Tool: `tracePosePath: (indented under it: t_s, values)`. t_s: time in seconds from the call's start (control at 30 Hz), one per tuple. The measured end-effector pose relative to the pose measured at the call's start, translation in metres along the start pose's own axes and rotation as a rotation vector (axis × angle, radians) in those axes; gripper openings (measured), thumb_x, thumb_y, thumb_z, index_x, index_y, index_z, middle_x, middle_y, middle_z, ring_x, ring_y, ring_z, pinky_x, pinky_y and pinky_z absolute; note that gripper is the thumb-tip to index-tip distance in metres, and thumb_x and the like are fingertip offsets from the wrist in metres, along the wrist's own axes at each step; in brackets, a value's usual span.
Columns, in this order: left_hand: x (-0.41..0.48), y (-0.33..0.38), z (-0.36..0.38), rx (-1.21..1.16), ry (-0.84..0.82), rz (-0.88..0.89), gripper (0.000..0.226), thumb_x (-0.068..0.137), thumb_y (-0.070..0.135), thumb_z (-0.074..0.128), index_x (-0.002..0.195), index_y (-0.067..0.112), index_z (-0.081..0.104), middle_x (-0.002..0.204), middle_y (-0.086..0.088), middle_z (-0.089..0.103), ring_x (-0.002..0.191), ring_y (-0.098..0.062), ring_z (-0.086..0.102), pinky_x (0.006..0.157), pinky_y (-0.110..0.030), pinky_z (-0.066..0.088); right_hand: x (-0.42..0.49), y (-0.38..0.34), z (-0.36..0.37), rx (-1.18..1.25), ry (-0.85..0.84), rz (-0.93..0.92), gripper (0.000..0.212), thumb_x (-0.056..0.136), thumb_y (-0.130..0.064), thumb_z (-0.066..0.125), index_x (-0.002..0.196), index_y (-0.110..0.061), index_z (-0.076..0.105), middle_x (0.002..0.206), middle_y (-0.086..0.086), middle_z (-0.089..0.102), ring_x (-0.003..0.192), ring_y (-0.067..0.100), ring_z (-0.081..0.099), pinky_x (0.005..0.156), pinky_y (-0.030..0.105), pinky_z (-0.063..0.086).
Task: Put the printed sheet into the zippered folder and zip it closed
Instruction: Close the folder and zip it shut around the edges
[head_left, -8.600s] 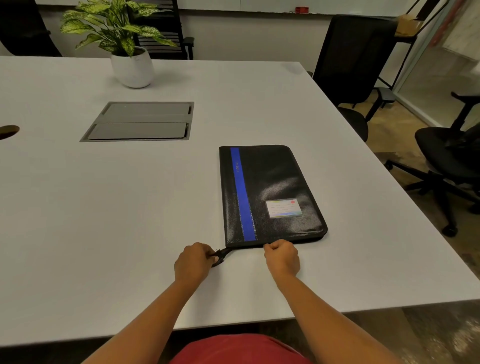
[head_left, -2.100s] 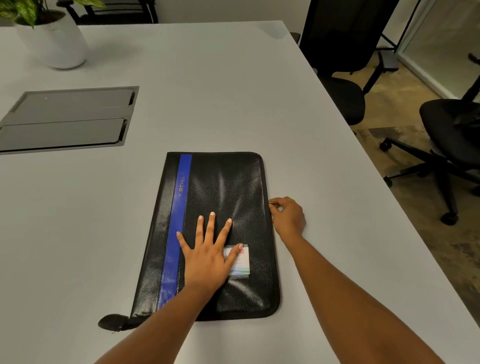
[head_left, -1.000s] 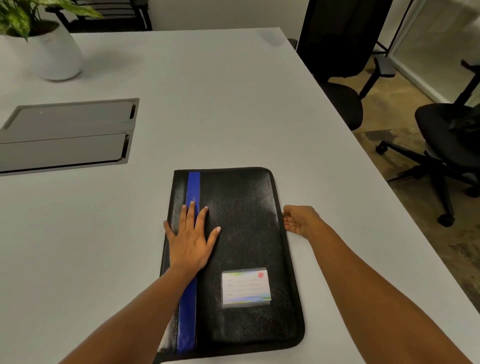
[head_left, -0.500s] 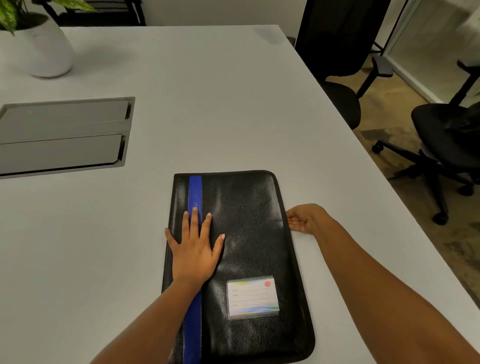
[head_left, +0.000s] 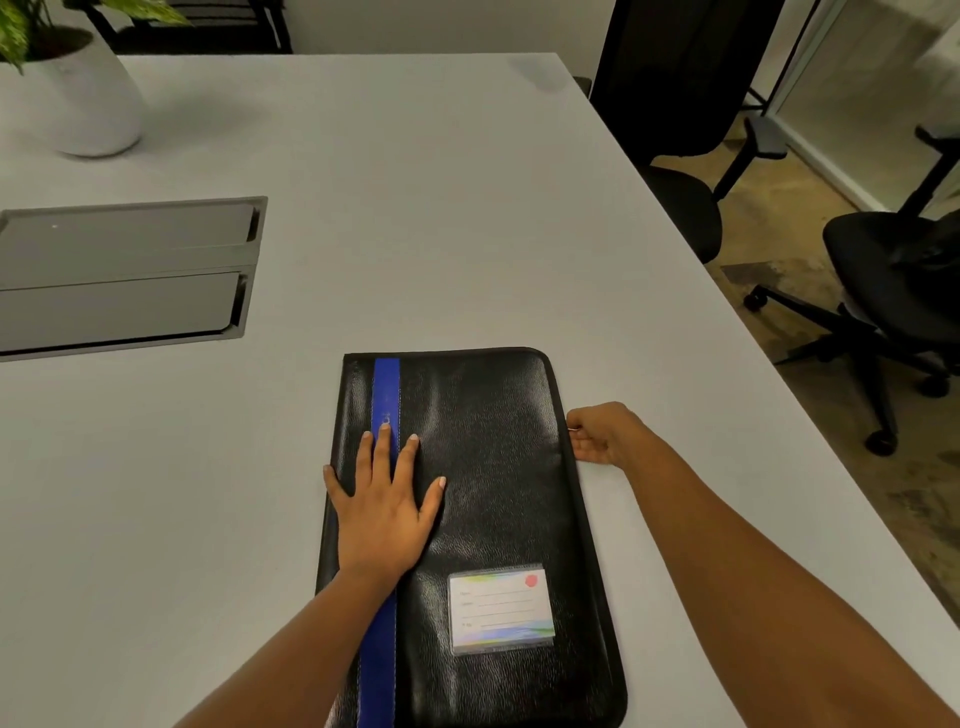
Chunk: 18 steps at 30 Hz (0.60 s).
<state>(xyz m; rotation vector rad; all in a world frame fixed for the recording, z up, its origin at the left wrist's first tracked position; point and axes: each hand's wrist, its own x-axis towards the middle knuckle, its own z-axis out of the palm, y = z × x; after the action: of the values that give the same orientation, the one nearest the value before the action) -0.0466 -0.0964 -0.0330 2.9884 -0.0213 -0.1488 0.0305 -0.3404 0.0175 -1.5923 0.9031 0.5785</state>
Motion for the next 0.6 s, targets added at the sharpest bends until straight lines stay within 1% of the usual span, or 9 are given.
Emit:
tracePosePath:
  t_s: [0.1,0.17,0.27,0.33,0.4,0.47,0.5,0.53,0.6]
  values:
    - [0.01,0.0,-0.008,-0.04,0.059,-0.001,0.063,0.086,0.065,0.025,0.133,0.027,0.043,0.148,-0.007,0.034,0.139,-0.026,0.026,0.107,-0.06,0.017,0.003,0.0,-0.002,0.02,-0.059,0.03,0.027,0.094,-0.005,0.043,0.068,-0.004,0.052,0.071,0.008,0.054,0.063,0.015,0.052,0.061,0.024,0.049]
    - [0.021,-0.003,-0.012,-0.087,0.104,-0.02,0.056,0.087,0.061,0.032,0.126,0.024,0.048,0.144,-0.007,0.037,0.137,-0.025,0.028,0.106,-0.06,0.019,0.006,0.0,-0.003,0.071,-0.074,0.045,0.027,0.094,-0.004,0.043,0.069,-0.003,0.052,0.073,0.008,0.054,0.065,0.015,0.051,0.073,0.03,0.05]
    - [0.038,-0.009,-0.012,-0.135,0.075,-0.103,0.059,0.09,0.057,0.035,0.141,0.026,0.029,0.156,-0.006,0.013,0.145,-0.022,0.006,0.11,-0.061,0.008,0.008,0.0,-0.003,0.095,-0.072,0.047,0.026,0.094,-0.002,0.044,0.07,-0.003,0.052,0.074,0.008,0.054,0.065,0.015,0.052,0.088,0.032,0.046]
    - [0.047,-0.01,-0.011,-0.178,0.038,-0.191,0.067,0.09,0.058,0.03,0.146,0.026,0.015,0.158,-0.006,0.004,0.146,-0.024,0.0,0.11,-0.062,0.005,0.011,-0.001,-0.003,0.107,-0.051,0.023,0.025,0.093,-0.001,0.044,0.069,-0.002,0.051,0.073,0.008,0.054,0.065,0.015,0.052,0.096,0.034,0.043]
    - [0.05,-0.009,-0.008,-0.154,0.017,-0.236,0.07,0.091,0.059,0.025,0.148,0.024,0.007,0.158,-0.008,0.002,0.146,-0.026,0.0,0.11,-0.063,0.005,0.013,-0.004,-0.002,0.107,-0.011,0.006,0.021,0.092,0.0,0.045,0.073,0.002,0.053,0.072,0.009,0.053,0.064,0.015,0.051,0.098,0.036,0.044]
    - [0.049,-0.009,-0.004,-0.111,0.027,-0.223,0.07,0.091,0.059,0.022,0.149,0.023,0.005,0.158,-0.009,0.002,0.145,-0.027,0.001,0.11,-0.063,0.006,0.016,-0.007,0.0,0.101,0.041,-0.019,0.013,0.091,0.001,0.048,0.092,0.009,0.058,0.07,0.011,0.052,0.062,0.016,0.051,0.09,0.035,0.047]
    - [0.048,-0.009,-0.003,-0.103,0.034,-0.22,0.07,0.091,0.059,0.021,0.149,0.023,0.005,0.158,-0.01,0.002,0.145,-0.027,0.002,0.11,-0.063,0.007,0.017,-0.007,0.001,0.109,0.064,-0.03,0.016,0.09,0.002,0.049,0.099,0.011,0.057,0.069,0.011,0.052,0.061,0.017,0.051,0.085,0.034,0.047]
    - [0.047,-0.009,-0.002,-0.096,0.038,-0.218,0.07,0.091,0.059,0.021,0.149,0.022,0.005,0.158,-0.01,0.003,0.145,-0.028,0.003,0.11,-0.062,0.009,0.019,-0.008,0.002,0.123,0.074,-0.031,0.015,0.089,0.002,0.049,0.098,0.012,0.057,0.069,0.011,0.052,0.06,0.017,0.051,0.085,0.034,0.048]
    - [0.047,-0.009,0.0,-0.074,0.048,-0.213,0.07,0.091,0.059,0.021,0.149,0.022,0.006,0.157,-0.012,0.004,0.145,-0.029,0.005,0.11,-0.061,0.013,0.021,-0.014,0.006,0.134,0.069,-0.02,0.016,0.09,0.003,0.048,0.077,0.007,0.056,0.069,0.011,0.052,0.06,0.017,0.05,0.091,0.035,0.048]
